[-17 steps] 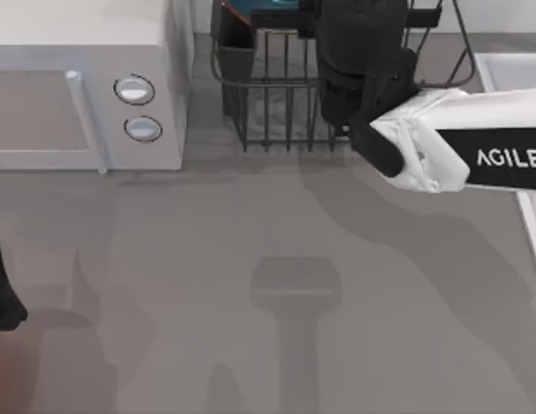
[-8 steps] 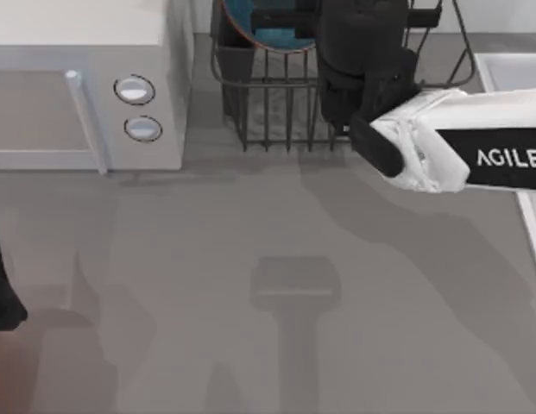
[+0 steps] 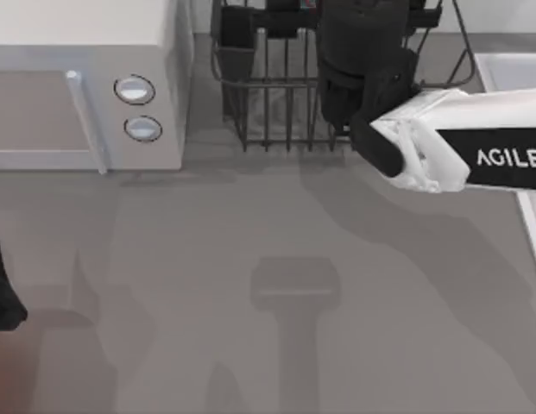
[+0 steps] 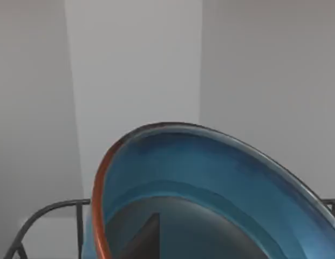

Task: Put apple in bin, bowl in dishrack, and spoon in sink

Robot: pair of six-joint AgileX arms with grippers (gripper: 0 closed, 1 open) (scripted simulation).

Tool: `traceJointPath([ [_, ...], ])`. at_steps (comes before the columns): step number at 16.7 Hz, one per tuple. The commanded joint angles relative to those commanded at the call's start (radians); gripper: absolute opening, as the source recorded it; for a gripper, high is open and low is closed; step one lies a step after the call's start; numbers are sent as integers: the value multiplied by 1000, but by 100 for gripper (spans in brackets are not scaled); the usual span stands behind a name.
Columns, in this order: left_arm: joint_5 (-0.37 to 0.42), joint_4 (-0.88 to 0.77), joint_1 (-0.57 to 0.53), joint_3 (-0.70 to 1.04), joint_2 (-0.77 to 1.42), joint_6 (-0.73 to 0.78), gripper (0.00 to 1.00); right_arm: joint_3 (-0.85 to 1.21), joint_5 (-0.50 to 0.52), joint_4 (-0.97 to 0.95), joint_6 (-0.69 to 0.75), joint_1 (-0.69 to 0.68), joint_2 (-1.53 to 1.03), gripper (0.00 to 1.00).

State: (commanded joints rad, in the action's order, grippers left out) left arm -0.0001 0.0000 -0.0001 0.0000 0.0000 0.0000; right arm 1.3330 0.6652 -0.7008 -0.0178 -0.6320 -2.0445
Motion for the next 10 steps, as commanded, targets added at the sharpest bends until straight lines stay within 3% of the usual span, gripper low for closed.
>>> traceJointPath([
  [10,0,0,0,0,0,0,100,-7,-10,3,0,-6,8,100],
])
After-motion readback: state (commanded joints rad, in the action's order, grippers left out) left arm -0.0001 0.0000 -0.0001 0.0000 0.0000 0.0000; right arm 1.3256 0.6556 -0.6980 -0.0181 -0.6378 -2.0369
